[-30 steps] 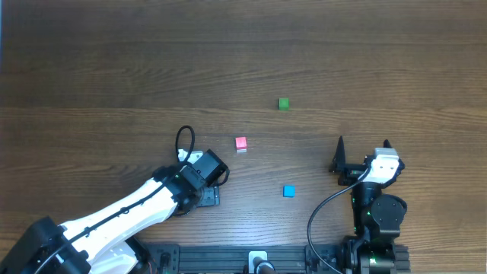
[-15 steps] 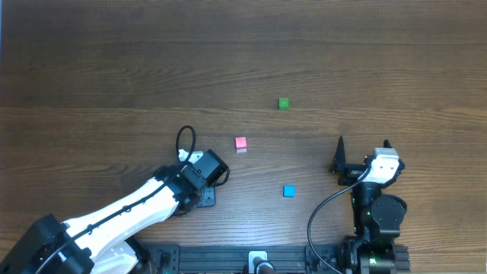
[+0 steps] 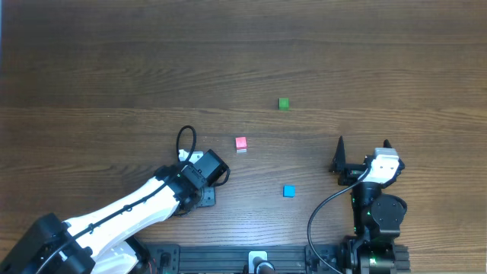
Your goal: Stack Cubes
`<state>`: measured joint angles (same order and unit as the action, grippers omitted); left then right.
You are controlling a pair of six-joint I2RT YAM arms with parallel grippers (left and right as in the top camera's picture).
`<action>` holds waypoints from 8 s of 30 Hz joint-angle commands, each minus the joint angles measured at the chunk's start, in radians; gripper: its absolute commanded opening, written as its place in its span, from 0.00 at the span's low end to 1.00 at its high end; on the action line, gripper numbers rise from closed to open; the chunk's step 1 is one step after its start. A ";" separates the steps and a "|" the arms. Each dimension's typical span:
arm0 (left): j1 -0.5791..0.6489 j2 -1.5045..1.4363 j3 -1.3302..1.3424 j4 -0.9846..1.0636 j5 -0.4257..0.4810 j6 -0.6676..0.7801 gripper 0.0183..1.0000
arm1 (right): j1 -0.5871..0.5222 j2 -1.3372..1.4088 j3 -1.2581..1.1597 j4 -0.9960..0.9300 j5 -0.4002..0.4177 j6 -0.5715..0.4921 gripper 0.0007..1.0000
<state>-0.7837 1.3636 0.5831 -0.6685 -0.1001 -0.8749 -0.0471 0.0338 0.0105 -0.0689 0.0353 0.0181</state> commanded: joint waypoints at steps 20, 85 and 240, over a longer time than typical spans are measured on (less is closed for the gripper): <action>0.043 0.066 0.371 -0.155 -0.017 0.008 0.04 | -0.006 -0.008 -0.005 -0.003 -0.005 -0.005 0.99; 0.013 0.531 0.833 -0.307 0.027 0.000 0.03 | -0.006 -0.008 -0.005 -0.003 -0.005 -0.005 0.99; 0.822 -1.245 -0.487 0.605 0.216 0.718 1.00 | -0.006 -0.008 -0.005 -0.003 -0.005 -0.005 0.99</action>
<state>0.0303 0.1642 0.1349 -0.0731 0.0761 -0.2497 -0.0471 0.0338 0.0105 -0.0692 0.0349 0.0177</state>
